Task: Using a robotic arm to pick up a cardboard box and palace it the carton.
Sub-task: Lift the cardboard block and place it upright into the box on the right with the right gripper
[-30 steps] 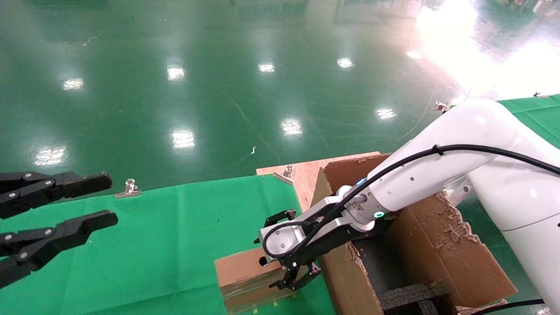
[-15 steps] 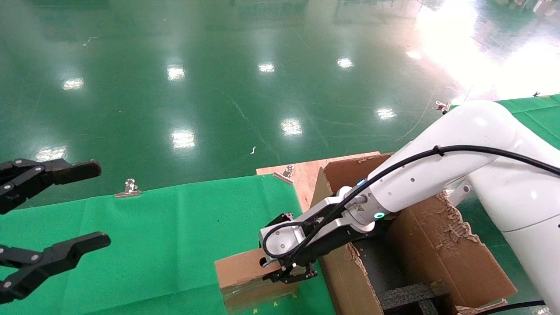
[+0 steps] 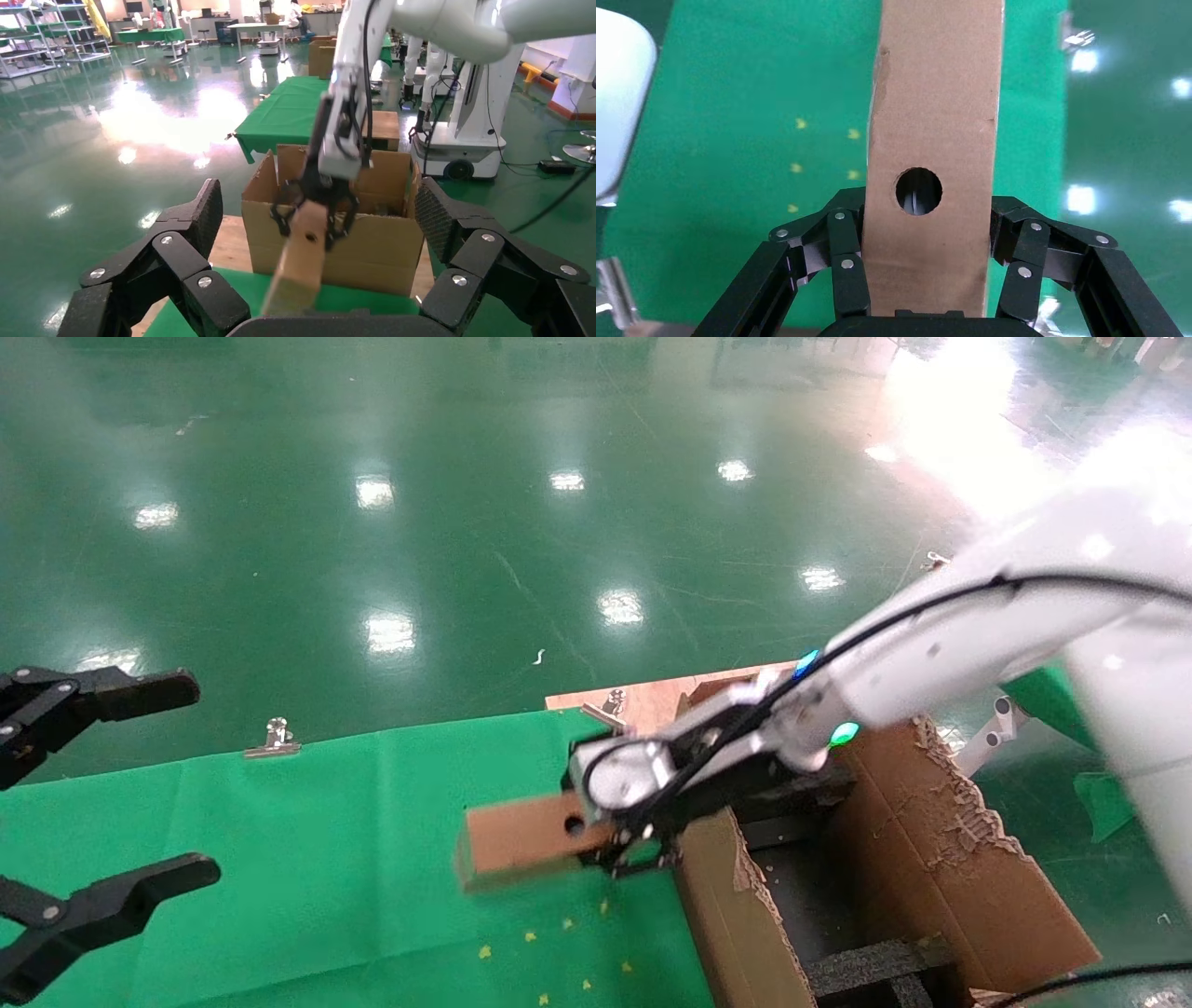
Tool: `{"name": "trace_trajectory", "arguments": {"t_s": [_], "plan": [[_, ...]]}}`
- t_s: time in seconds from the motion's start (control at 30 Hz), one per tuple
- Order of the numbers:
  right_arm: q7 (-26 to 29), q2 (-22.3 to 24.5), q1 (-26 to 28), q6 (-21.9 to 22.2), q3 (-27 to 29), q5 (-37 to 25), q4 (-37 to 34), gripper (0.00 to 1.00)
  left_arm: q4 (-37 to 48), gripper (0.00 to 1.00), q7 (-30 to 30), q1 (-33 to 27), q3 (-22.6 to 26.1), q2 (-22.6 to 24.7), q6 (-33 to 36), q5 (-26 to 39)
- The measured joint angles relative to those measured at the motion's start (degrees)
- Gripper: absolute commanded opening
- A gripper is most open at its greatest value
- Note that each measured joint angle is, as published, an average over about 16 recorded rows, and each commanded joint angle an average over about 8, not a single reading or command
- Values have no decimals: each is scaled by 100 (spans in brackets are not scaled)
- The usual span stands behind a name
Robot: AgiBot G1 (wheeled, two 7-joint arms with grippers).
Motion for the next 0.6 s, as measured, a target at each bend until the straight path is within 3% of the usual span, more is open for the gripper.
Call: {"name": "trace_trajectory", "arguments": {"t_s": [0.27,0.6], "plan": [[-546,289,1090,-126,-307,473,-653,0,0,100,0,0,0,0,0,0],[-1132,656,2218,-155,-1153,1166,-1462,0,0,100,0,0,0,0,0,0]]}}
